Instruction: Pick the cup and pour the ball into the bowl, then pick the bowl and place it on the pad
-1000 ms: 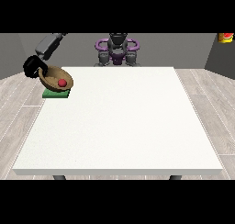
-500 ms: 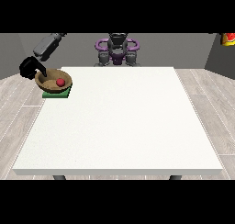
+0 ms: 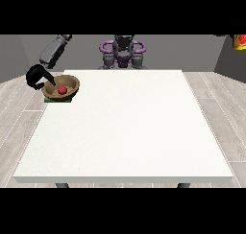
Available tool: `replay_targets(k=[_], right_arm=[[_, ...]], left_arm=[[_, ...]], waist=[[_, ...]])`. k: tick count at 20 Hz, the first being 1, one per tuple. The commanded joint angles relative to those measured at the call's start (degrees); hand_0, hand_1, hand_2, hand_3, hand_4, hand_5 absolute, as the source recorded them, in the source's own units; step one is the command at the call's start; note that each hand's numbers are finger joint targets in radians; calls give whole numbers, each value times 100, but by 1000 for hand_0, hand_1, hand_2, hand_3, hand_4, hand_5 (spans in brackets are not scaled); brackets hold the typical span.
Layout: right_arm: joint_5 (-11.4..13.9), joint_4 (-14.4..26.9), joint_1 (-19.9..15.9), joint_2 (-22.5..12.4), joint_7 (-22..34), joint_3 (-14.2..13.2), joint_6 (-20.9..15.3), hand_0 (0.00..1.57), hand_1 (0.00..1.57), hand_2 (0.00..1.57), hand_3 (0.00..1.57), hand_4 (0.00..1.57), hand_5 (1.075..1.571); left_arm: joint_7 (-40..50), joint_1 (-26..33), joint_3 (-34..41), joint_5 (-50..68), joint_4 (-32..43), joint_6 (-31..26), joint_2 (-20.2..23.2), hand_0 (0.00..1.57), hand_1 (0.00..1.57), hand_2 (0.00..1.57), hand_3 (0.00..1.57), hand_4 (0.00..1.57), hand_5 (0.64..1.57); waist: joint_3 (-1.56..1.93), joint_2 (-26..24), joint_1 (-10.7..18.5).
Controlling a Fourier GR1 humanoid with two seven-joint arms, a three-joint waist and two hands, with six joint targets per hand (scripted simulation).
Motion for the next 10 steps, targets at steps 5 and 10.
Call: replay_targets(k=[5, 10], right_arm=[[407, 496, -87, 4, 45, 438, 294, 0, 0, 0, 0, 0, 1400], [492, 104, -276, -430, 774, 645, 699, 0, 0, 0, 0, 200, 1375]], left_arm=[[659, -124, -367, 158, -806, 405, -363, 0, 0, 0, 0, 1190, 1569], [479, 166, -408, -69, -268, 448, -445, 0, 0, 0, 0, 1190, 1569]], waist=[[14, -366, 134], [1, -919, -171]])
